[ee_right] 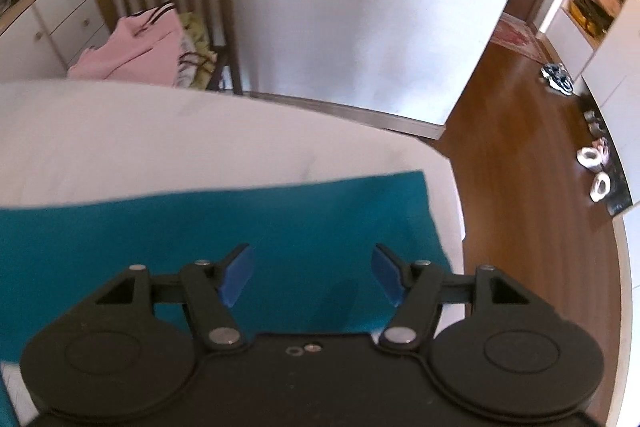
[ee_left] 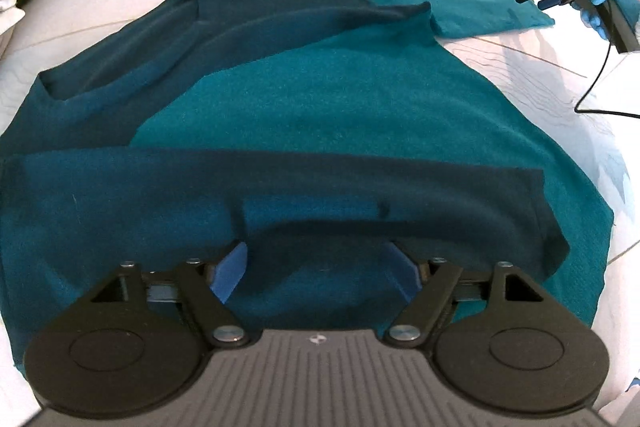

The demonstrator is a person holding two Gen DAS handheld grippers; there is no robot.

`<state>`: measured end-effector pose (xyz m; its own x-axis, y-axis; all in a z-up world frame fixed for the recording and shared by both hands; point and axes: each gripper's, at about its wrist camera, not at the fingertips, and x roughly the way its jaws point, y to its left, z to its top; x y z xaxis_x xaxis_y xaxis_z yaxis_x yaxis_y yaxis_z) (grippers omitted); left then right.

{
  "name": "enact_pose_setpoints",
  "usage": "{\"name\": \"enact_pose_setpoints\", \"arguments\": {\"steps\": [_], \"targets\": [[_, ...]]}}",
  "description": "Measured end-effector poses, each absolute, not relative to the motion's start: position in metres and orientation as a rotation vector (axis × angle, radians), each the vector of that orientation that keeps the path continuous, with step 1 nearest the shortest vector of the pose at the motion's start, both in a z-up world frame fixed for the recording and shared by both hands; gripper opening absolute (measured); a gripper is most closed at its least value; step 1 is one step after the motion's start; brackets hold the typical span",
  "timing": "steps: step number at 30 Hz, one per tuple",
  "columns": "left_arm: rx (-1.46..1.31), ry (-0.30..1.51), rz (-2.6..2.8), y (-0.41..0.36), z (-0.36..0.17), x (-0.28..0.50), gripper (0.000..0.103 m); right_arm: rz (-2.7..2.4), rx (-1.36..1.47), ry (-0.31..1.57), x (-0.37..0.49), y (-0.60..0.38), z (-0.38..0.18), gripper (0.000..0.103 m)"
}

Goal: Fold clothes

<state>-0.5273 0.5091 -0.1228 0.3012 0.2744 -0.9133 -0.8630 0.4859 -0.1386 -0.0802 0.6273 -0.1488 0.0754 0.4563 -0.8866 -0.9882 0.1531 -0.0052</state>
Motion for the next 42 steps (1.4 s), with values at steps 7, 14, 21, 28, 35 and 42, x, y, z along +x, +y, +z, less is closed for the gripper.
{"name": "enact_pose_setpoints", "arguments": {"steps": [7, 14, 21, 28, 35, 42], "targets": [[-0.711, 1.009, 0.840, 0.507, -0.126, -0.522, 0.088, 1.266, -0.742, 0.915, -0.076, 0.630, -0.158, 0.103], [-0.728, 0.994, 0.836, 0.507, -0.128, -0.524, 0.093, 1.353, -0.782, 0.861, -0.101, 0.618, -0.156, 0.103], [-0.726, 0.992, 0.827, 0.508, -0.128, -0.523, 0.096, 1.434, -0.784, 0.805, -0.132, 0.605, -0.141, 0.103], [-0.717, 0.962, 0.887, 0.513, -0.115, -0.541, 0.096, 1.561, -0.739, 0.751, -0.168, 0.590, -0.113, 0.103], [-0.705, 0.921, 0.964, 0.519, -0.099, -0.564, 0.096, 1.868, -0.730, 0.740, -0.272, 0.580, -0.089, 0.103], [-0.683, 0.937, 1.053, 0.538, -0.091, -0.604, 0.096, 1.984, -0.928, 0.718, -0.374, 0.577, -0.119, 0.103]]}}
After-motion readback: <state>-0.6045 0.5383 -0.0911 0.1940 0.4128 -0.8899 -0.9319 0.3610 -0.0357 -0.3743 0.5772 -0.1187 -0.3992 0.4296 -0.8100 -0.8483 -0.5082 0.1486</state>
